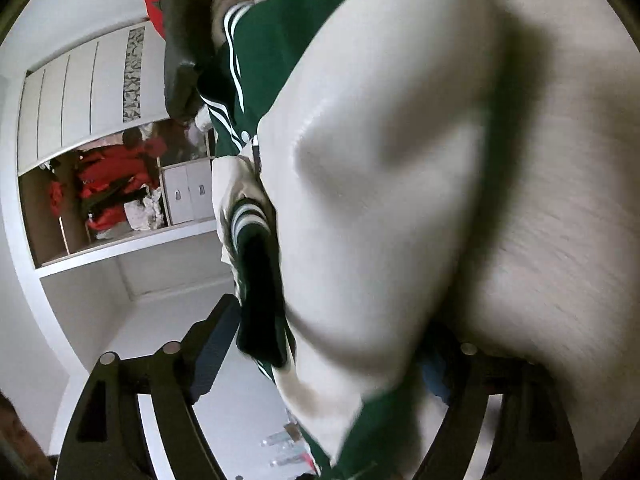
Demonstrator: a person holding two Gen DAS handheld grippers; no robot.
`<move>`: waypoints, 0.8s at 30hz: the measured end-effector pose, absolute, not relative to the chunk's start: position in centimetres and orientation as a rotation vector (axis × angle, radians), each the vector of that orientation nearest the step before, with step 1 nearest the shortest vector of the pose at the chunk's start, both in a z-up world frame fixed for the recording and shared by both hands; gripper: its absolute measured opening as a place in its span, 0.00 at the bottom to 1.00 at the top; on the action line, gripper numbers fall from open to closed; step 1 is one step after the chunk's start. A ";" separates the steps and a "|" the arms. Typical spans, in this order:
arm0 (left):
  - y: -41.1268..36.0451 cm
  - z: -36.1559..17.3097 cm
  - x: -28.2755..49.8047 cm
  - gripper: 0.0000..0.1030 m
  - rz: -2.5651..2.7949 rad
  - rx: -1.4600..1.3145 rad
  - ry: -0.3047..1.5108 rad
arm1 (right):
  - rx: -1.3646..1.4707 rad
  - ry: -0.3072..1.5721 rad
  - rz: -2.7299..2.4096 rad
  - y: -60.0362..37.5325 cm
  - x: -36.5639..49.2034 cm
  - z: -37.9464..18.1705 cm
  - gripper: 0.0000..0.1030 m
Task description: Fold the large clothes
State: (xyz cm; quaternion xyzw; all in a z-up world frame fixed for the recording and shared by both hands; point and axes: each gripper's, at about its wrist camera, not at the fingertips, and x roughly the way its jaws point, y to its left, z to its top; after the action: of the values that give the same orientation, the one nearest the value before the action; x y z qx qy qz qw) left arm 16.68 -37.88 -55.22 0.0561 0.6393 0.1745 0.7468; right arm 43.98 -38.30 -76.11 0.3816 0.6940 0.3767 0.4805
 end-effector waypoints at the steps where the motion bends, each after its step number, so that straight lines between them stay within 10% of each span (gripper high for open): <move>1: -37.2 -55.2 16.7 0.14 0.378 0.116 1.400 | 0.941 1.694 0.931 -37.3 44.2 -76.2 0.82; 5: -36.6 -54.7 16.6 0.14 0.390 0.142 1.387 | 0.940 1.697 0.913 -34.8 44.5 -76.1 0.82; 10: -35.6 -53.3 16.8 0.12 0.481 0.185 1.360 | 0.894 1.704 0.736 -33.8 44.1 -74.9 0.32; 24: -23.5 -42.0 15.2 0.09 0.572 -0.054 1.214 | 0.564 1.725 0.585 -24.8 46.0 -56.3 0.19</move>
State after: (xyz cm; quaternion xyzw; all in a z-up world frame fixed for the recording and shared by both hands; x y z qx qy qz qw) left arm 15.22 -23.52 -42.03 -0.0250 0.5623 0.2651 0.7829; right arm 45.98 -24.77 -56.25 0.2413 0.7377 0.2500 0.5788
